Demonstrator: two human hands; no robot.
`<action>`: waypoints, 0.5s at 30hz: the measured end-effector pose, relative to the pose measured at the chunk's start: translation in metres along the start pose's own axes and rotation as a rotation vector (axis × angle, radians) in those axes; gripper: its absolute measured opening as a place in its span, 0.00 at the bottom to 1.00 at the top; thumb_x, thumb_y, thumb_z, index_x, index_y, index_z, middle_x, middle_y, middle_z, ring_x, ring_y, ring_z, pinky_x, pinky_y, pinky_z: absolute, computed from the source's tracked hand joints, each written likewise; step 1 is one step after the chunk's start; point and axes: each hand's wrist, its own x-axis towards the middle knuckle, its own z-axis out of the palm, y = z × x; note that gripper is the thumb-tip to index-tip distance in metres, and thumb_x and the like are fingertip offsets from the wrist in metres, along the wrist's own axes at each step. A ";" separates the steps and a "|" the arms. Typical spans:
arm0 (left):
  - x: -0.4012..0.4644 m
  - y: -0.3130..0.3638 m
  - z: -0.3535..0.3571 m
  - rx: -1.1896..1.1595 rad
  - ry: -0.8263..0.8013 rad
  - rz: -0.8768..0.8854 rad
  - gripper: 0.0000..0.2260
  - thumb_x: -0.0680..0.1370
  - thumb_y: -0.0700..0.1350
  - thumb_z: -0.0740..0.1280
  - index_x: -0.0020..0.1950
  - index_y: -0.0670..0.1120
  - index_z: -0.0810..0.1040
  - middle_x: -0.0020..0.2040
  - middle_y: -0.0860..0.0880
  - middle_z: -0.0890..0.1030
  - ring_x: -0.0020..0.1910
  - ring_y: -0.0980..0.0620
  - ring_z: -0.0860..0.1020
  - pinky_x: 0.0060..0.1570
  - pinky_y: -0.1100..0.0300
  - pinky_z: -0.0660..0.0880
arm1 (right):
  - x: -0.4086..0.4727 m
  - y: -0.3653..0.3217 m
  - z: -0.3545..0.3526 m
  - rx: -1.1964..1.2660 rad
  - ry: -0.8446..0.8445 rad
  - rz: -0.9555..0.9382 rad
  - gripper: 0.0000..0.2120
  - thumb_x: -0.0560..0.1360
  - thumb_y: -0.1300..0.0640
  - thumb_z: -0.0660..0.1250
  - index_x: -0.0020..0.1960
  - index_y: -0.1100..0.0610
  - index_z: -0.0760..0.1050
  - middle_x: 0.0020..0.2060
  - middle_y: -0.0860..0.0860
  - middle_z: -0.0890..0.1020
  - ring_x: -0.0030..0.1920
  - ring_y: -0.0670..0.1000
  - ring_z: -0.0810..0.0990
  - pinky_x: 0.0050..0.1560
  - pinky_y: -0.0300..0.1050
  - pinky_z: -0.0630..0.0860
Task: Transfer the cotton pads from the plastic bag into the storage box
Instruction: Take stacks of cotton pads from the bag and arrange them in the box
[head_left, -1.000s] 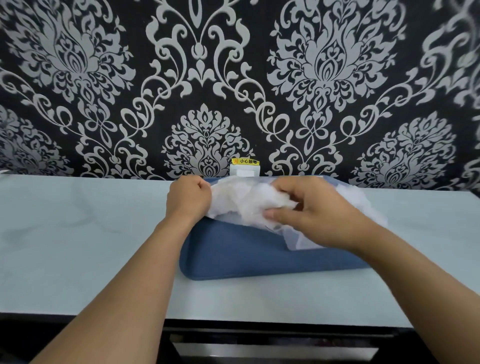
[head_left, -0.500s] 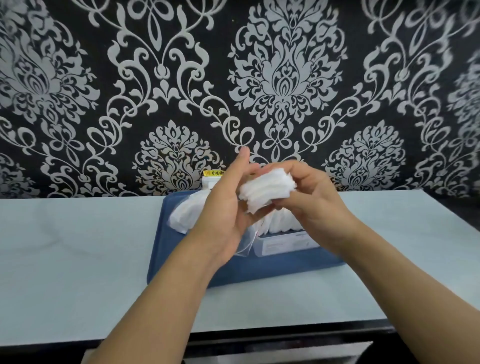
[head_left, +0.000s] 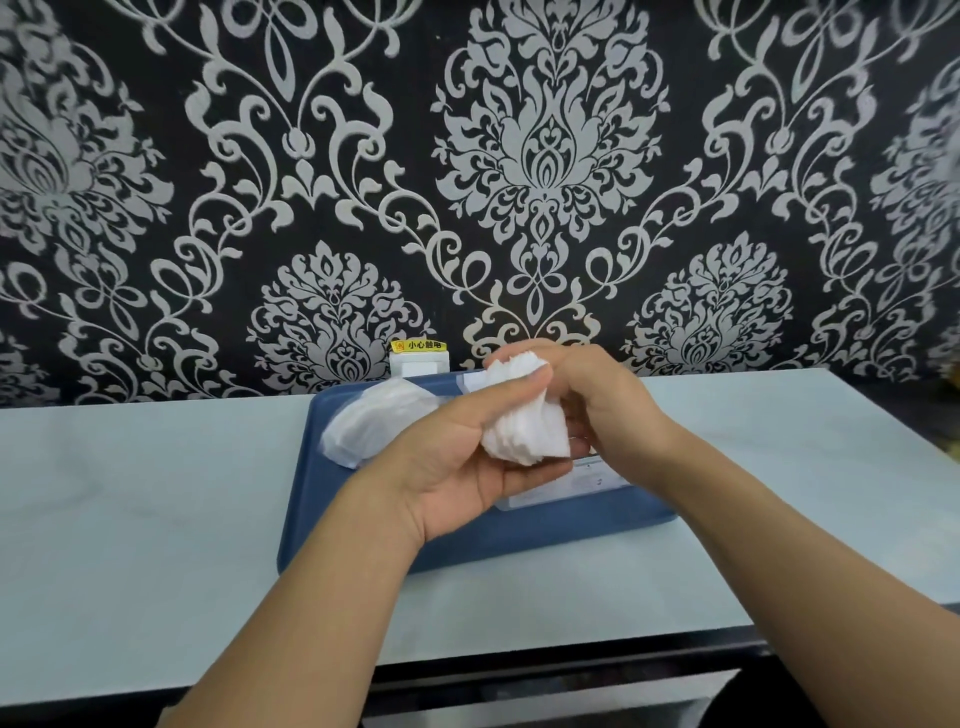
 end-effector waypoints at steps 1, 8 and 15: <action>0.001 -0.001 0.001 0.003 0.010 -0.006 0.21 0.68 0.51 0.75 0.57 0.41 0.82 0.53 0.39 0.85 0.52 0.40 0.84 0.49 0.52 0.83 | -0.001 0.000 0.001 -0.032 0.000 -0.030 0.18 0.71 0.58 0.57 0.53 0.67 0.78 0.44 0.60 0.78 0.41 0.51 0.77 0.37 0.43 0.73; 0.005 -0.001 0.004 -0.056 0.062 -0.005 0.22 0.69 0.58 0.73 0.56 0.45 0.82 0.46 0.46 0.84 0.41 0.50 0.84 0.42 0.55 0.83 | -0.010 0.002 -0.008 -0.209 -0.058 -0.114 0.35 0.68 0.66 0.66 0.73 0.47 0.69 0.66 0.44 0.77 0.59 0.48 0.80 0.55 0.43 0.80; 0.009 -0.004 0.008 -0.041 0.019 -0.013 0.23 0.68 0.53 0.72 0.60 0.46 0.81 0.51 0.47 0.86 0.47 0.51 0.85 0.50 0.53 0.81 | -0.012 0.000 -0.001 -0.329 0.005 -0.147 0.33 0.62 0.63 0.84 0.63 0.54 0.77 0.51 0.50 0.84 0.51 0.49 0.83 0.53 0.49 0.83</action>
